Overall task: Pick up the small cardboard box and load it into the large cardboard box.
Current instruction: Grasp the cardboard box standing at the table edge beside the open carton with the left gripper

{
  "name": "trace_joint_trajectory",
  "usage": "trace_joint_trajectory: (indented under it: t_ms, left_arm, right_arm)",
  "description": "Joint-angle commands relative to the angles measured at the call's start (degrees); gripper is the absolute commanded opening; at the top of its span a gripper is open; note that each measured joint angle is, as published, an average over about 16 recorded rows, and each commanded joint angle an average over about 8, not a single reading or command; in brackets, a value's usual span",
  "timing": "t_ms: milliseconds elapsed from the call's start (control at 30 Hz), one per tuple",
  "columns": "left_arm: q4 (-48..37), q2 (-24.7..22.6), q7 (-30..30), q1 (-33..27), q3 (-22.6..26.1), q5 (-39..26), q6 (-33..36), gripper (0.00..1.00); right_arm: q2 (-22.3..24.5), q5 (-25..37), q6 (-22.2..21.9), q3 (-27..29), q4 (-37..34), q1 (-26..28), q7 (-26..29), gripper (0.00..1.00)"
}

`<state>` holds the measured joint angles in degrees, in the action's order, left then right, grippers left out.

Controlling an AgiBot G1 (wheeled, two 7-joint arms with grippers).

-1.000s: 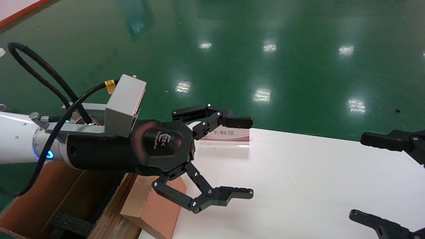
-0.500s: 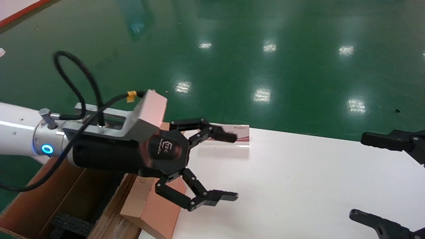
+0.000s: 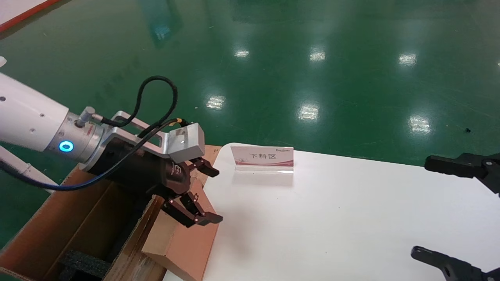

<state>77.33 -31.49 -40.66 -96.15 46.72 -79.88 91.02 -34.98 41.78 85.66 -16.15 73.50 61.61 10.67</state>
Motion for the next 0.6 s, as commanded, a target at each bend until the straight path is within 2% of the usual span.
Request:
trace_joint_trajectory:
  t_ms: [33,267,600]
  left_arm:
    - [0.06,0.00,-3.02,-3.21,3.66,-1.91,0.03,1.00]
    - [0.25,-1.28,-10.80,-14.23,15.61,-6.50,0.05,1.00]
    - [0.33,-2.98,-20.07,-24.71,30.85,-3.37,-0.13,1.00]
  right_arm:
    - [0.00,-0.01,0.00,-0.01,0.00,0.00,0.00,1.00]
    - [0.02,-0.03,-0.02,-0.04,0.00,0.01,-0.02,1.00]
    - [0.03,-0.06,-0.04,-0.08,0.00,0.02,-0.04,1.00]
